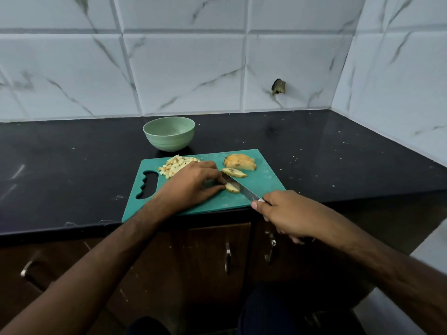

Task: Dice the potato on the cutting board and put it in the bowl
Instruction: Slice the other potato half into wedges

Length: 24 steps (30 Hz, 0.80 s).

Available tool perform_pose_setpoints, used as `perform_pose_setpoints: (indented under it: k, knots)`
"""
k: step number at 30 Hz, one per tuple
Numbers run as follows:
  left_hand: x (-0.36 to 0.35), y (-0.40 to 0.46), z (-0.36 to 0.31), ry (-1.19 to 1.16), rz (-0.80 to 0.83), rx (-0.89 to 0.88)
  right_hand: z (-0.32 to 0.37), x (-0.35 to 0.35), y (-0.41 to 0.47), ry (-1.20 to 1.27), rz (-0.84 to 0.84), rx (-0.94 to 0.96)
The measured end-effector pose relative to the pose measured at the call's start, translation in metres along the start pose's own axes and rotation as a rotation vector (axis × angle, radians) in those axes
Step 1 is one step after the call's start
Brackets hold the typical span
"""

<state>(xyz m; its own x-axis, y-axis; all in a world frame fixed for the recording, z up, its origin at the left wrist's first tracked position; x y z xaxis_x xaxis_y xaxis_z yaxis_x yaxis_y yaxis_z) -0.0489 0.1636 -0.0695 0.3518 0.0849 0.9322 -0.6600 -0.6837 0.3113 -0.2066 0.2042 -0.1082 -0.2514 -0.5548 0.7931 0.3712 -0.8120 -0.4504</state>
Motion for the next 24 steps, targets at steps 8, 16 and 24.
perform_pose_setpoints:
  k: [8,16,24]
  knots:
    - [0.001,-0.001,-0.006,0.090,-0.003,-0.009,0.010,0.008,-0.011,-0.223,-0.097,-0.058]
    - [0.000,-0.002,-0.006,0.080,0.011,0.005,0.012,0.006,-0.015,-0.292,-0.103,-0.054]
    - [0.000,-0.002,-0.005,0.055,0.001,-0.005,0.009,-0.001,-0.012,-0.271,-0.073,-0.038]
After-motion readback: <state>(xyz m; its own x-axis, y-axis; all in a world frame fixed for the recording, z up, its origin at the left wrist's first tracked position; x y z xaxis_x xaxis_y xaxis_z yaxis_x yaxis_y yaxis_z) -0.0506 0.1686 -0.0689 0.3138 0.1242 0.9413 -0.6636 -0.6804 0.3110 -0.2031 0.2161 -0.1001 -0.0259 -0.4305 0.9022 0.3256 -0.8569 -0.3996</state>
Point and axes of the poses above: each hand's wrist, its own y-axis towards the middle knuckle, its own x-axis out of the back of the hand, z = x × y, the point moved 10 cm from there along y, towards the middle knuckle, and after that the axes turned 13 degrees about z, right-handed, at the moved point
